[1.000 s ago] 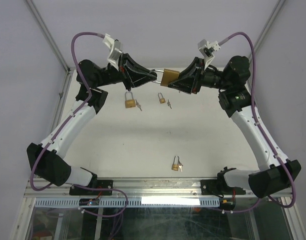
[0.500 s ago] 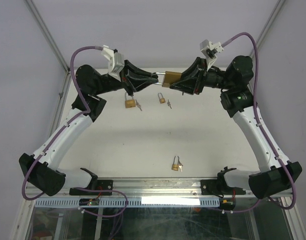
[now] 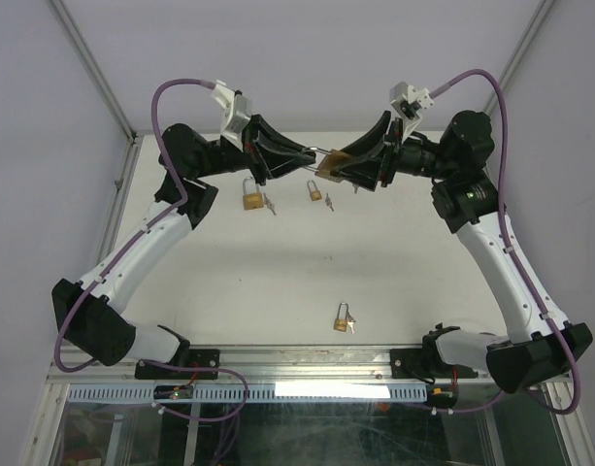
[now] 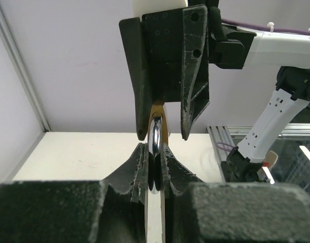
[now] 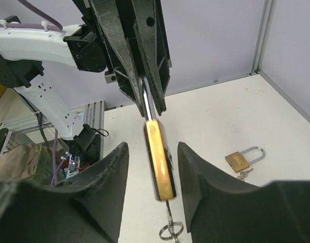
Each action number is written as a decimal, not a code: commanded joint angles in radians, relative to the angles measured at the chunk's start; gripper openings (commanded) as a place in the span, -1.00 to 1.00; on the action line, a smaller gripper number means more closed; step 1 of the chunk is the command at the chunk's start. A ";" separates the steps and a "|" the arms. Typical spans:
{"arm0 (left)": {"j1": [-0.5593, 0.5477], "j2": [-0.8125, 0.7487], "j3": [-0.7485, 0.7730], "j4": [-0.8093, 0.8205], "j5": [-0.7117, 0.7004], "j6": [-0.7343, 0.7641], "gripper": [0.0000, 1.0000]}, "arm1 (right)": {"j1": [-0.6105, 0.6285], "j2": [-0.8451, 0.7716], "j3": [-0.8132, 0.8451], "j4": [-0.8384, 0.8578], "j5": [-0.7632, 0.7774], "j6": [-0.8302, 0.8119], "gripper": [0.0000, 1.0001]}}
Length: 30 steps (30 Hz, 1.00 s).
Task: Unlock with the key
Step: Unlock the lock.
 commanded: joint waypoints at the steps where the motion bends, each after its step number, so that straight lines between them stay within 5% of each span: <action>1: -0.009 -0.010 0.028 0.159 -0.023 -0.084 -1.00 | 0.006 -0.033 0.034 0.005 0.034 -0.035 -0.04; 12: -0.007 -0.029 0.034 0.062 -0.059 -0.039 -1.00 | -0.020 -0.059 -0.005 0.004 0.025 -0.024 0.25; 15: -0.007 -0.032 0.031 0.070 -0.066 -0.041 -1.00 | -0.038 -0.081 -0.068 0.054 0.023 0.002 0.47; 20: -0.007 -0.019 0.065 0.166 -0.089 -0.144 -1.00 | -0.035 -0.056 -0.153 0.203 0.023 0.002 0.47; 21: -0.007 -0.010 0.079 0.183 -0.087 -0.175 -1.00 | -0.023 -0.051 -0.161 0.245 0.043 0.103 0.94; 22: -0.009 -0.004 0.090 0.196 -0.086 -0.193 -1.00 | -0.007 -0.051 -0.171 0.286 0.043 0.106 0.98; 26: -0.014 0.004 0.106 0.208 -0.080 -0.220 -1.00 | 0.029 -0.032 -0.176 0.350 0.049 0.078 0.88; 30: -0.020 0.008 0.128 0.222 -0.081 -0.237 -1.00 | 0.032 -0.002 -0.172 0.390 0.014 0.106 0.55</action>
